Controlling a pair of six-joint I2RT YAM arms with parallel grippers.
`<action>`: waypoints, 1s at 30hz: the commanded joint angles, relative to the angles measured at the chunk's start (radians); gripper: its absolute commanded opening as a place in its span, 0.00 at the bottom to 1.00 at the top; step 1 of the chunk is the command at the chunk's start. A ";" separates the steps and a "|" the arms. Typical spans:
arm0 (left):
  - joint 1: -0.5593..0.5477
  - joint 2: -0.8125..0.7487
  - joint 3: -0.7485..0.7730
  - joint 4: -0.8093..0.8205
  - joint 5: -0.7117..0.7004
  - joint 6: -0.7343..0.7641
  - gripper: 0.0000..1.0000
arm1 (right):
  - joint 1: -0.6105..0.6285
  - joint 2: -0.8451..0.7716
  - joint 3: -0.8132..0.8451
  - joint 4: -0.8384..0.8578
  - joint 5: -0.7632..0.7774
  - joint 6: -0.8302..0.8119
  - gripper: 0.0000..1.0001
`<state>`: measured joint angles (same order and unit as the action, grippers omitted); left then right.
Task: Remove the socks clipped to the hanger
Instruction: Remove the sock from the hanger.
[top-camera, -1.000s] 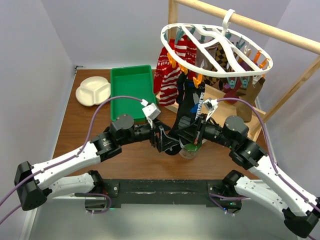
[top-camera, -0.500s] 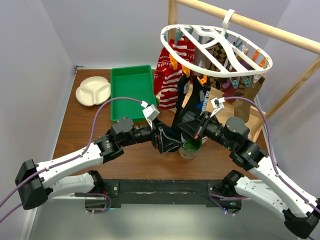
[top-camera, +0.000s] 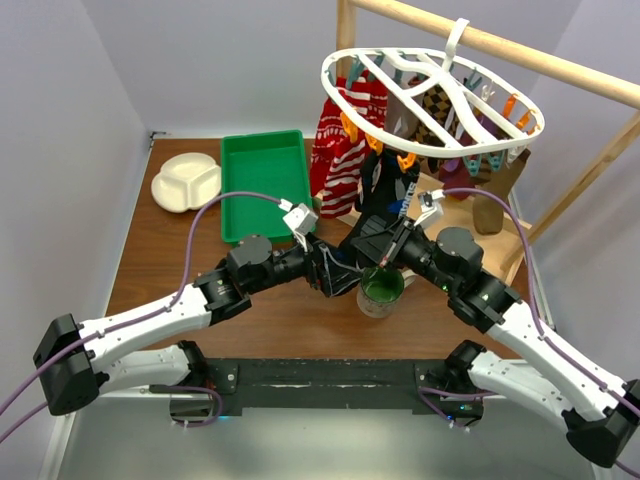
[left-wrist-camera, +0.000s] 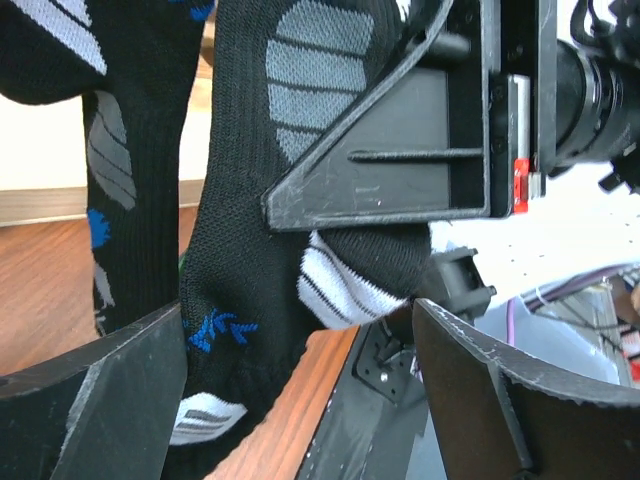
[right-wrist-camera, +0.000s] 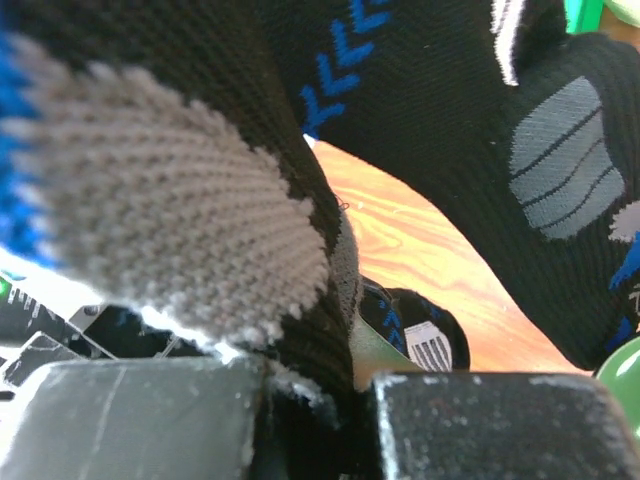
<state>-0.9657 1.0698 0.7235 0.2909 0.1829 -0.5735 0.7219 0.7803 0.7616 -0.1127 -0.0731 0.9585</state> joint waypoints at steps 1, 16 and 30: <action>-0.014 0.018 0.010 0.102 -0.046 -0.028 0.90 | 0.024 0.037 0.015 0.067 0.062 0.040 0.00; -0.019 0.038 0.005 0.105 -0.082 -0.035 0.13 | 0.065 0.074 0.024 0.062 0.101 0.045 0.00; -0.019 0.009 0.014 -0.058 -0.145 -0.048 0.00 | 0.065 -0.084 0.034 -0.011 0.118 -0.308 0.80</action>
<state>-0.9787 1.0988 0.7231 0.2607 0.0669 -0.6174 0.7807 0.7582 0.7620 -0.1074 0.0128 0.8116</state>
